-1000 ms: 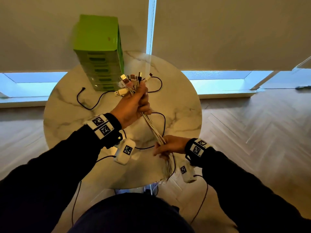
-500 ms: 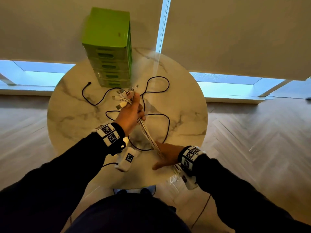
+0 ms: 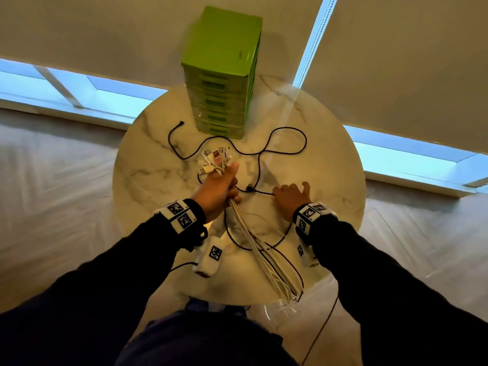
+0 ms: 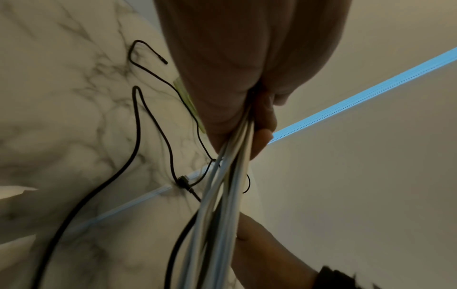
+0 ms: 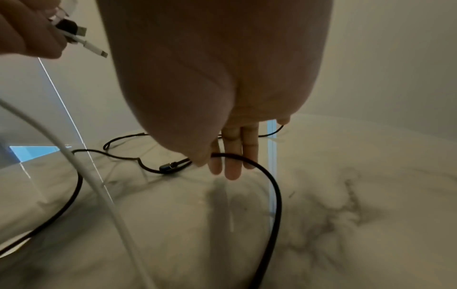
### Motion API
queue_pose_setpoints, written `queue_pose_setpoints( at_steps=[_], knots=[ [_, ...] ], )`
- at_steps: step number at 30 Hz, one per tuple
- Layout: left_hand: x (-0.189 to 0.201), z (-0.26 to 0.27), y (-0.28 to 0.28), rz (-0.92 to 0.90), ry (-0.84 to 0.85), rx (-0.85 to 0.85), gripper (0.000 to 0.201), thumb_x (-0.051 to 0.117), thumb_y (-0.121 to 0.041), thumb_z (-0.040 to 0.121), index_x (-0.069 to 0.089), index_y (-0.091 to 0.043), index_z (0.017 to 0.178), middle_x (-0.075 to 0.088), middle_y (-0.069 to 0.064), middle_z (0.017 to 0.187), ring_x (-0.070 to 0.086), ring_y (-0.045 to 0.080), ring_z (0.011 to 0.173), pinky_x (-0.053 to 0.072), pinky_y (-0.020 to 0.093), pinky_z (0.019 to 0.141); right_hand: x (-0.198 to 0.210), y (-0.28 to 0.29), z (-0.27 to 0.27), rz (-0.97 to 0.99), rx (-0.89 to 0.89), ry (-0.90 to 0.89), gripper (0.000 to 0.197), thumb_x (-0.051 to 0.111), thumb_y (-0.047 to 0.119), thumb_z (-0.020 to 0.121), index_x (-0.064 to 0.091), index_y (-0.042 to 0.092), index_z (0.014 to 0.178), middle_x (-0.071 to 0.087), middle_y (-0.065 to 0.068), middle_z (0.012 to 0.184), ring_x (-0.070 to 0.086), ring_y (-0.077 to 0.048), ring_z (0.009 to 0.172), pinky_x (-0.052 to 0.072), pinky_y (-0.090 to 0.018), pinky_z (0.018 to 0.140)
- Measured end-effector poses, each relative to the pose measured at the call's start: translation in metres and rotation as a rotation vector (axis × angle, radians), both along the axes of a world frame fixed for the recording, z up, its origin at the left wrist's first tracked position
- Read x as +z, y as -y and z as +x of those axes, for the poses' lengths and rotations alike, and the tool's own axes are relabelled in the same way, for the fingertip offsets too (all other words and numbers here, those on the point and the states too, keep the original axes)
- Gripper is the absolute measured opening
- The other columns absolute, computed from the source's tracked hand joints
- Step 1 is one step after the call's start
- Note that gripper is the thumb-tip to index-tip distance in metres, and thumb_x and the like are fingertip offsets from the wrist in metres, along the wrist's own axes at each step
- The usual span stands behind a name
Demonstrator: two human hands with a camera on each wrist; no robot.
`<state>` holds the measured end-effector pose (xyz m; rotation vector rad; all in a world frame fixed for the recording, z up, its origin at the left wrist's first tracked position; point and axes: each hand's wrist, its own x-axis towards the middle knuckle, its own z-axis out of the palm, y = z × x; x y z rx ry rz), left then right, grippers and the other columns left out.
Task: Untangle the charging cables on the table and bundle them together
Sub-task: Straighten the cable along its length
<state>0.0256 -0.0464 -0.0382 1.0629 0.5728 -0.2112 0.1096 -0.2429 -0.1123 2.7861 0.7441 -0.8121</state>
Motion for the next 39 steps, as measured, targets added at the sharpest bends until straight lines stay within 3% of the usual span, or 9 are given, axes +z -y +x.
queue_pose_setpoints(
  at_steps=[4,7,11,19,23,30,34,37,39],
  knots=[
    [-0.01,-0.002,-0.003,-0.001,-0.011,0.032,0.031,0.059,-0.022,0.101,0.037,-0.024,0.079,0.029,-0.005,0.061,0.032,0.01,0.048,0.043,0.029,0.053,0.002,0.004,0.007,0.282,-0.154,-0.095,0.031,0.025,0.035,0.108,0.045,0.02,0.127,0.062,-0.015,0.118,0.06,-0.034,0.102,0.043,-0.041,0.086],
    [-0.011,-0.002,0.0,-0.017,-0.02,0.065,0.033,0.069,-0.016,0.095,0.038,-0.024,0.084,0.031,-0.005,0.062,0.036,0.01,0.049,0.044,0.028,0.053,0.034,0.001,0.011,0.741,-0.335,0.022,0.03,0.031,0.041,0.108,0.049,0.016,0.113,0.065,-0.01,0.089,0.06,-0.033,0.077,0.038,-0.034,0.066],
    [0.0,0.0,0.009,-0.062,0.034,0.069,0.036,0.074,-0.027,0.09,0.04,-0.027,0.079,0.026,-0.005,0.067,0.032,0.01,0.051,0.042,0.027,0.052,0.082,-0.017,-0.012,1.054,-0.303,-0.029,0.023,0.036,0.04,0.107,0.049,0.021,0.107,0.058,0.006,0.077,0.051,-0.007,0.064,0.041,-0.025,0.064],
    [0.017,-0.001,0.019,0.04,0.095,-0.02,0.047,0.064,-0.059,0.084,0.053,-0.014,0.094,0.041,-0.003,0.062,0.036,0.011,0.054,0.037,0.028,0.053,0.087,-0.034,-0.06,1.021,-0.164,-0.113,0.023,0.035,0.034,0.108,0.05,0.017,0.111,0.062,-0.004,0.088,0.058,-0.021,0.076,0.047,-0.041,0.072],
    [0.017,-0.005,0.017,0.099,0.052,-0.008,0.044,0.048,-0.052,0.102,0.047,-0.016,0.077,0.041,0.001,0.059,0.038,0.012,0.048,0.036,0.027,0.048,0.09,-0.037,-0.069,0.962,-0.092,-0.103,0.024,0.034,0.036,0.108,0.049,0.018,0.112,0.065,-0.001,0.085,0.06,-0.022,0.073,0.047,-0.04,0.067],
    [0.018,-0.004,-0.002,0.235,0.08,0.144,0.025,0.04,-0.044,0.106,0.049,-0.023,0.096,0.051,-0.002,0.07,0.048,0.014,0.057,0.046,0.03,0.051,0.09,-0.016,-0.072,0.86,-0.031,-0.139,0.028,0.034,0.043,0.107,0.043,0.03,0.084,0.056,0.0,0.071,0.053,-0.022,0.067,0.043,-0.038,0.067],
    [0.024,0.002,-0.021,0.011,0.138,0.321,0.027,0.041,-0.04,0.107,0.048,-0.019,0.093,0.049,-0.003,0.059,0.058,0.017,0.054,0.059,0.038,0.06,0.067,0.017,-0.071,0.768,-0.127,-0.311,0.03,0.036,0.044,0.107,0.043,0.039,0.078,0.05,0.012,0.071,0.047,-0.005,0.067,0.041,-0.029,0.074],
    [0.036,0.006,-0.039,-0.043,0.167,0.382,0.039,0.041,-0.045,0.106,0.038,-0.022,0.075,0.035,-0.007,0.055,0.029,0.008,0.042,0.032,0.022,0.044,0.047,0.051,-0.065,0.54,-0.192,-0.39,0.021,0.036,0.058,0.102,0.046,0.049,0.087,0.051,0.022,0.094,0.049,-0.006,0.092,0.039,-0.031,0.095],
    [0.043,0.008,-0.05,-0.023,0.21,0.348,0.041,0.041,-0.046,0.106,0.037,-0.023,0.072,0.032,-0.008,0.055,0.023,0.007,0.043,0.022,0.022,0.042,0.048,0.066,-0.056,0.379,-0.208,-0.404,0.023,0.036,0.055,0.103,0.055,0.045,0.113,0.055,0.013,0.116,0.049,-0.015,0.115,0.034,-0.037,0.111]
  ],
)
